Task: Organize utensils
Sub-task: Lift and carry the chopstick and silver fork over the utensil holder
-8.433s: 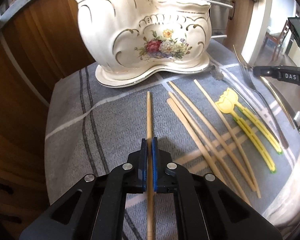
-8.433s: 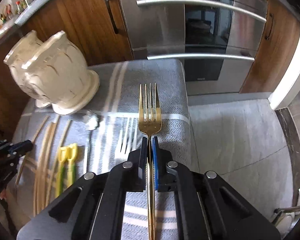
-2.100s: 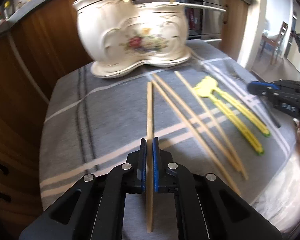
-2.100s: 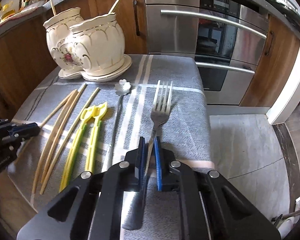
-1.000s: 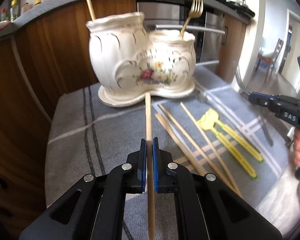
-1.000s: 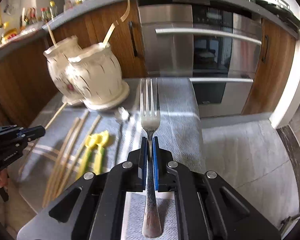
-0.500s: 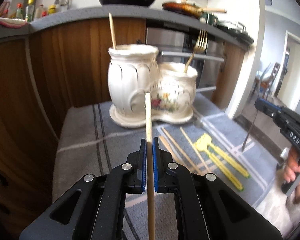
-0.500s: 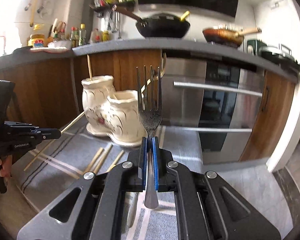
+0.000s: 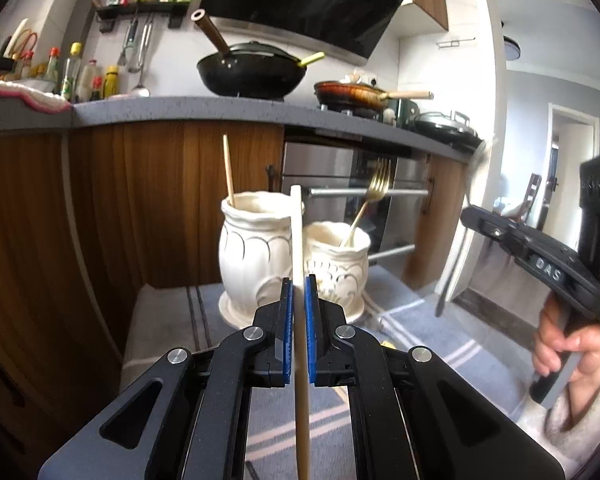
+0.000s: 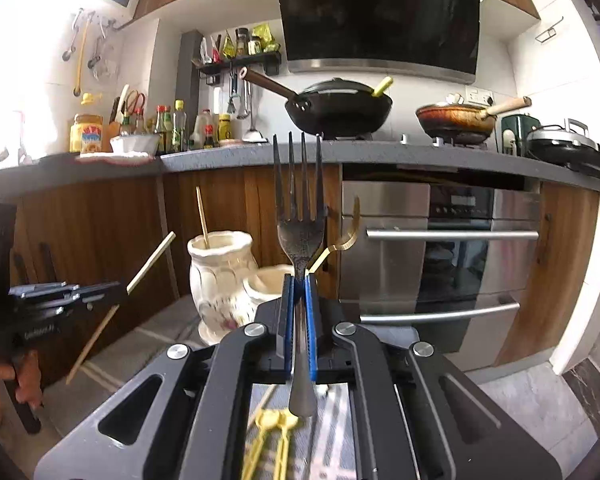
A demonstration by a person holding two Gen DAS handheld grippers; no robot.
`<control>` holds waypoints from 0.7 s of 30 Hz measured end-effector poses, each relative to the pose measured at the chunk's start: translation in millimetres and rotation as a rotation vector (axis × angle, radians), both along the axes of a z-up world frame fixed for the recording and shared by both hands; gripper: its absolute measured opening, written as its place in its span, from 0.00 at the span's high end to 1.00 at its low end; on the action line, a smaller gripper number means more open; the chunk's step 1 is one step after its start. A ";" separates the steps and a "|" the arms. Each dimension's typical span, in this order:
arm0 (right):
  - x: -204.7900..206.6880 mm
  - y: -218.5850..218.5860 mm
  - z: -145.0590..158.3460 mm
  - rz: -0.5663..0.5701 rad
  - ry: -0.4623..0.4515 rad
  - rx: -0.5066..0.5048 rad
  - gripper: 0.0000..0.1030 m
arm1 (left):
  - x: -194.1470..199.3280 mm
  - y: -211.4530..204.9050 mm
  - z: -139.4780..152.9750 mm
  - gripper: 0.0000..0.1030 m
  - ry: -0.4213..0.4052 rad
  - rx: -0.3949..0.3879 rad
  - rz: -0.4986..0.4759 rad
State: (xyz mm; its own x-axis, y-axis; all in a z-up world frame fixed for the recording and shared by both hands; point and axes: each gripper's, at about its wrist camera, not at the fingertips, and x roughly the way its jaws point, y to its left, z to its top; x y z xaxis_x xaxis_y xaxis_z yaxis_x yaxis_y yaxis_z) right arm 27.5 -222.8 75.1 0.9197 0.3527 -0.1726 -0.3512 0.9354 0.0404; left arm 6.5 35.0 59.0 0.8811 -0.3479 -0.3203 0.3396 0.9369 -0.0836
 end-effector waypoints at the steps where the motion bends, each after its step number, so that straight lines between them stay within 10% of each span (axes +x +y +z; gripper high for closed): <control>1: 3.0 2.1 3.6 0.006 -0.010 0.006 0.95 | 1.6 -0.4 0.3 0.94 -0.003 0.002 0.000; 21: 94.3 26.2 30.8 0.039 -0.062 0.125 0.95 | 95.3 -3.9 70.5 0.94 -0.182 -0.096 -0.020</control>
